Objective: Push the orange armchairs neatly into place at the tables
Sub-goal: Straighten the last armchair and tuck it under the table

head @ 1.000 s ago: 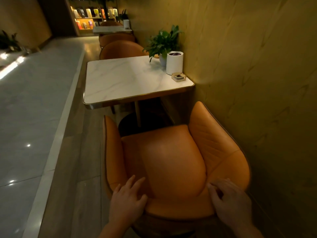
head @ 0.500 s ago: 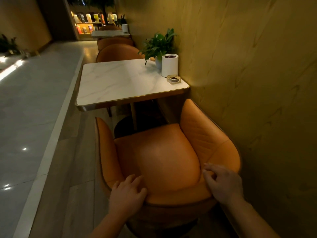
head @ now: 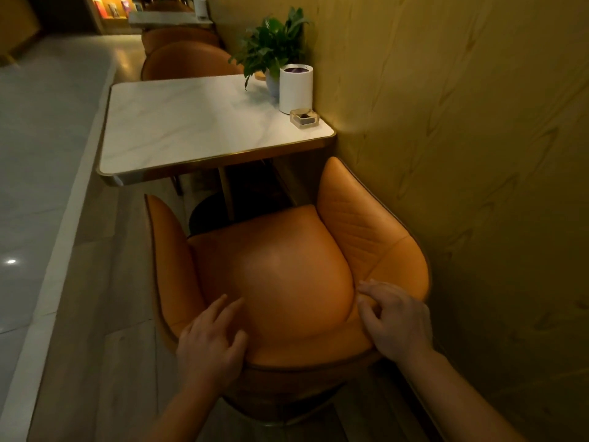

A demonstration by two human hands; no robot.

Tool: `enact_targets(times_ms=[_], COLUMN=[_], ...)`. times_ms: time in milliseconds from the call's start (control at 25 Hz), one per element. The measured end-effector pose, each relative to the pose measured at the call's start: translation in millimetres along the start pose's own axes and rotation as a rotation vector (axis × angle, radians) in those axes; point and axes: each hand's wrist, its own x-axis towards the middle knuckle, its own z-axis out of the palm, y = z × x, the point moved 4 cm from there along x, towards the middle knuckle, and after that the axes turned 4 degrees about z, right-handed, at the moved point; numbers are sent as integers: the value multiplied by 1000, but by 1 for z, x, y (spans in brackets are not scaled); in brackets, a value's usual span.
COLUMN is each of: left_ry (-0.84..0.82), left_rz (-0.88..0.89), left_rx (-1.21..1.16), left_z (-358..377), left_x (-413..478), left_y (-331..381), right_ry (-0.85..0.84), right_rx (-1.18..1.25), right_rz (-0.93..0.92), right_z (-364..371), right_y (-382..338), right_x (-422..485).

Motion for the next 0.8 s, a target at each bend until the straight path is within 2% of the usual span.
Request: enact_targets(times_ms=[280, 440, 560, 800], left_ry=[-45, -95, -17, 157], left_rz=[0, 142, 287, 369], left_rx=[36, 55, 129, 72], left_z=[-14, -23, -11, -9], left_x=[25, 13, -3, 10], left_y=[-25, -2, 10, -7], right_ry=[37, 100, 158, 218], right_rx=[31, 74, 75, 37], right_rz=[-52, -88, -155, -118], right_z=[11, 10, 15, 16], right_y=[-30, -28, -23, -40], right_x=[10, 5, 0, 4])
